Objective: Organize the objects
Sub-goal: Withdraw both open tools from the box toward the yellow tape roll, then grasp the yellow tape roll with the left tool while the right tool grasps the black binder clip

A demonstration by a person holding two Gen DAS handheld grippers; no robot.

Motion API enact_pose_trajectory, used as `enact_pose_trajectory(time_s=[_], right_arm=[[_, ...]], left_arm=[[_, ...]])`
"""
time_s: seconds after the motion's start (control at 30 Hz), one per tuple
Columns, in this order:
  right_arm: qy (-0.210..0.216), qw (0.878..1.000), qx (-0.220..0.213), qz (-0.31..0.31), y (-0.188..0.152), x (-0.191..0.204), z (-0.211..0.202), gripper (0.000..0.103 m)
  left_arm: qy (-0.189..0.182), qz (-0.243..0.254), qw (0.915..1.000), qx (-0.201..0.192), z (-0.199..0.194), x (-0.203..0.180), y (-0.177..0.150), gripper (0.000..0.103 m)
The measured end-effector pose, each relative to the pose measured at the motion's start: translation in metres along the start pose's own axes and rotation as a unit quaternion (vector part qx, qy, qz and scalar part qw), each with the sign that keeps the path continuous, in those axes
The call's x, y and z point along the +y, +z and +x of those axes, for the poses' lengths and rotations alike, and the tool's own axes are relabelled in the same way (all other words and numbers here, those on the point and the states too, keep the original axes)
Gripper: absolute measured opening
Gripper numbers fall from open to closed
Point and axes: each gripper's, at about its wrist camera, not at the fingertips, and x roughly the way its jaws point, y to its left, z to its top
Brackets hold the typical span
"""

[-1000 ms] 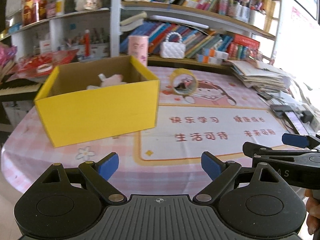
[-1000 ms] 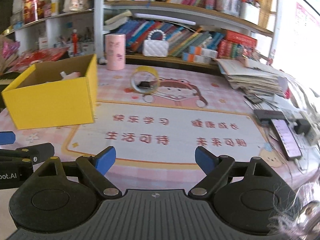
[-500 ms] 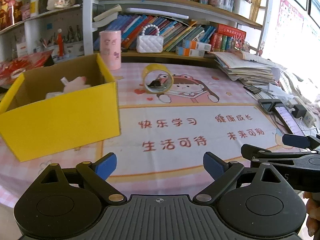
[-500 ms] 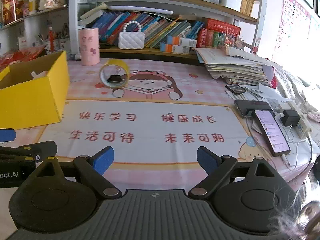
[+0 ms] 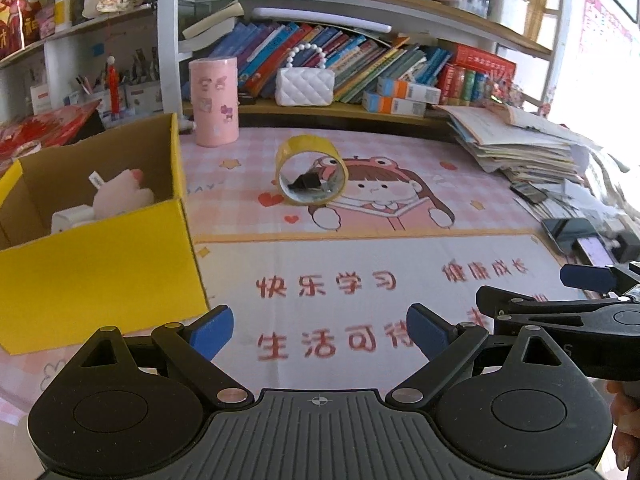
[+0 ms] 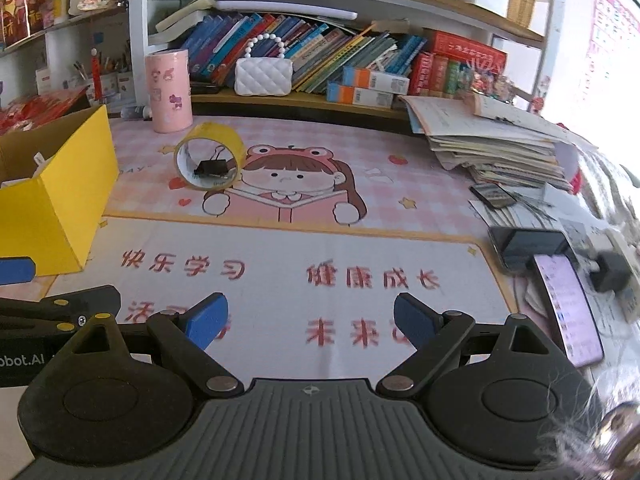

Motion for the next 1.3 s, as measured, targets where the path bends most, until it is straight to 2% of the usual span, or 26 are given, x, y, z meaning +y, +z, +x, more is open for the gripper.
enact_pose_trajectory(time_s=[0.43, 0.67, 1.03, 1.13, 1.3], right_arm=[[0.033, 0.999, 0.000, -0.004, 0.034, -0.036, 0.049, 0.090], [0.043, 0.999, -0.005, -0.016, 0.046, -0.050, 0.069, 0.090], [0.048, 0.998, 0.010, -0.033, 0.051, -0.073, 0.094, 0.090], [0.042, 0.999, 0.018, -0.030, 0.050, -0.081, 0.099, 0.090], [0.035, 0.999, 0.027, -0.031, 0.049, -0.088, 0.106, 0.090]], left_arm=[[0.044, -0.021, 0.9987, -0.016, 0.042, -0.021, 0.040, 0.095], [0.074, -0.029, 0.9965, -0.028, 0.084, -0.025, 0.065, 0.098], [0.104, -0.031, 0.9941, 0.003, 0.170, -0.023, 0.085, 0.100], [0.104, -0.038, 0.9938, 0.009, 0.186, -0.017, 0.089, 0.100], [0.104, -0.023, 0.9941, 0.016, 0.210, -0.016, 0.095, 0.101]])
